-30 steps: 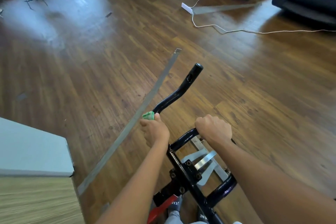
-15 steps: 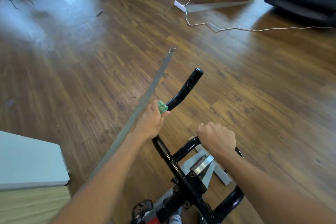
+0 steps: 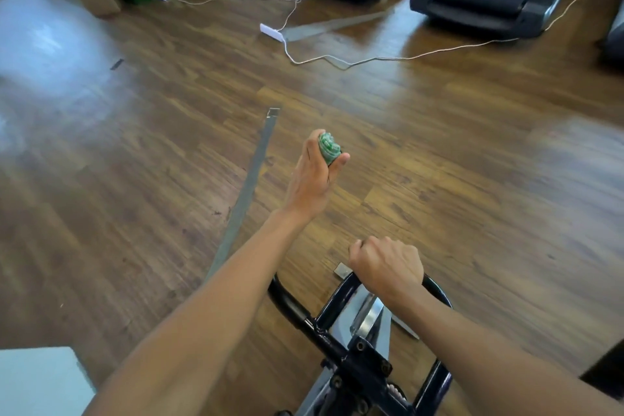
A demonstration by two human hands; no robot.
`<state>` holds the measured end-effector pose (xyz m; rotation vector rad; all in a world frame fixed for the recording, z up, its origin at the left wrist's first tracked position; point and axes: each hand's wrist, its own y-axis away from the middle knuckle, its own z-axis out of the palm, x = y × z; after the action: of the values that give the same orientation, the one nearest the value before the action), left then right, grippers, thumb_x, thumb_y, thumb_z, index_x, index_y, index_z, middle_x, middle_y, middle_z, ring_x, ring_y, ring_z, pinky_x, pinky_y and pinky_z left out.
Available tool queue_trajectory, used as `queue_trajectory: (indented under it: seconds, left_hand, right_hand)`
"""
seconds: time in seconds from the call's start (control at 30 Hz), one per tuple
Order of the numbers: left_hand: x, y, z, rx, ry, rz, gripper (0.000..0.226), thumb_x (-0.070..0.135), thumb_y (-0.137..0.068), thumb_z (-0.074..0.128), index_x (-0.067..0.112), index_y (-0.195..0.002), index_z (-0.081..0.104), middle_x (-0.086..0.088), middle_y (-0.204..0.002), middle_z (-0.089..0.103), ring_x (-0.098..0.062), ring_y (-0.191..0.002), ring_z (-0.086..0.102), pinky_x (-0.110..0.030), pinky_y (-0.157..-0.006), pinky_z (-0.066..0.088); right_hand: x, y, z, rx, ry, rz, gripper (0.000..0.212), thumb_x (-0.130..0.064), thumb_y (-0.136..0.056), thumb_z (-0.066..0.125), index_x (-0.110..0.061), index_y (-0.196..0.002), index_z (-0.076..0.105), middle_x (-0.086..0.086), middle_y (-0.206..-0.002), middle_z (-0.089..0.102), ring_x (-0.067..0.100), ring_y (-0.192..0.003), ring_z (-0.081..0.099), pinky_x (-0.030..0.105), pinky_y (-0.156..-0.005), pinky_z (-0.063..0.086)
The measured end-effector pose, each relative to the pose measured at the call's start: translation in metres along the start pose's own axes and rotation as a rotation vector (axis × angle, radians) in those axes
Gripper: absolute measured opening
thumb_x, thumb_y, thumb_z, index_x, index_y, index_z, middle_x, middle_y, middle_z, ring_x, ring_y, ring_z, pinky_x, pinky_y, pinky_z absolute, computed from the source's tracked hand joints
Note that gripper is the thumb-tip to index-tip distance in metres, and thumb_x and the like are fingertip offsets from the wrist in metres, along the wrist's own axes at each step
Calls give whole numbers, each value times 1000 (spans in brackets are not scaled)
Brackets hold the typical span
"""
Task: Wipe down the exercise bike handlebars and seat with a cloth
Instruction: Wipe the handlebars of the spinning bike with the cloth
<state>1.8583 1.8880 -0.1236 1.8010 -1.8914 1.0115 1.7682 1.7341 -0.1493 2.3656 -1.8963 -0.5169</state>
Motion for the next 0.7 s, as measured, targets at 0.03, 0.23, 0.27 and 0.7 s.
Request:
queue_trajectory:
  seconds: [0.03, 0.23, 0.27, 0.7]
  left_hand:
    - [6, -5, -1, 17, 17, 1, 63, 47, -98, 48, 4, -142, 32, -16, -133, 48, -32, -111, 56, -42, -80, 51]
    - [57, -8, -18, 271, 431, -179, 67, 56, -92, 50, 14, -142, 36, -12, -132, 52, -27, -118, 54, -45, -100, 46]
    - [66, 0, -25, 275, 598, -252, 62, 56, -90, 55, 19, -138, 39, -9, -124, 56, -23, -110, 58, -45, -96, 49]
    - [72, 63, -61, -382, 1207, -699, 29, 4, -88, 62, 2, -116, 66, -15, -107, 70, -29, -99, 68, -44, -92, 55]
  right_hand:
    - [0, 0, 0, -4, -22, 14, 33, -10, -89, 44, -18, -57, 43, -1, -61, 61, 21, -53, 50, 32, -57, 44]
    - [11, -17, -11, -179, -626, 182, 45, -54, -100, 40, -20, -90, 67, -6, -78, 68, 15, -76, 67, 37, -83, 55]
    - [14, -17, -19, -144, -814, 189, 40, -52, -101, 43, -21, -97, 67, -3, -88, 71, 16, -85, 67, 34, -85, 54]
    - [-25, 7, -62, -302, -2143, -89, 70, -56, -84, 64, -5, -132, 63, 20, -132, 62, 32, -121, 62, 43, -98, 54]
